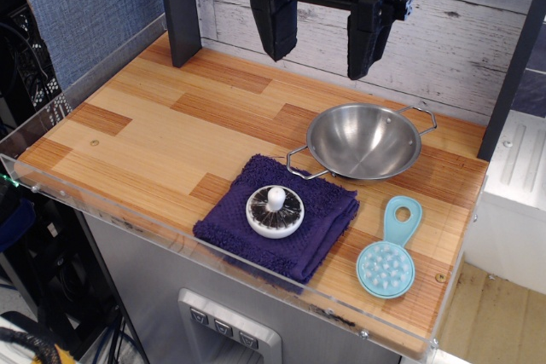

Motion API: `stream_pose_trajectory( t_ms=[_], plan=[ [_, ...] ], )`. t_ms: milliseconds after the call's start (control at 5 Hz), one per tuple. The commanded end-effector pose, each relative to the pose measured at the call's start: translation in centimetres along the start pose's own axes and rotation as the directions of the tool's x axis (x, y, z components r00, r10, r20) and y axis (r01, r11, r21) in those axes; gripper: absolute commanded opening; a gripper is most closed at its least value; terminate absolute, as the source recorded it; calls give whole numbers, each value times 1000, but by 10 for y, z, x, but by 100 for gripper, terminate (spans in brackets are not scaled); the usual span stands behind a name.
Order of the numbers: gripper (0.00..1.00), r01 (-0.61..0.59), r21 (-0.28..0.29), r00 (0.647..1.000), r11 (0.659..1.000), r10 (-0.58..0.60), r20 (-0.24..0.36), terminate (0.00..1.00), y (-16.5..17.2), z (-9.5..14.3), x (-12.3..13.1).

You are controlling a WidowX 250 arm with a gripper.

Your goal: Put the mushroom in the pot.

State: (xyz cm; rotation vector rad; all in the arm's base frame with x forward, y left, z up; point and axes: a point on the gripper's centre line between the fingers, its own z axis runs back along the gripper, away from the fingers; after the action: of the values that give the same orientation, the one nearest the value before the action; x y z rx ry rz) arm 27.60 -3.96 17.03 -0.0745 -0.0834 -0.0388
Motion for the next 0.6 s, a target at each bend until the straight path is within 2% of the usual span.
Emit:
stream_pose_trajectory(
  t_ms=[0,200,400],
  plan=[
    [100,0,0,1000,1000,0,0,0,0,0,0],
    [100,-19,-5,1000,1000,19,-15,0,7,-7,-6],
    [100,-1,-26,1000,1000,1,1,0,16,-14,-18]
  ],
)
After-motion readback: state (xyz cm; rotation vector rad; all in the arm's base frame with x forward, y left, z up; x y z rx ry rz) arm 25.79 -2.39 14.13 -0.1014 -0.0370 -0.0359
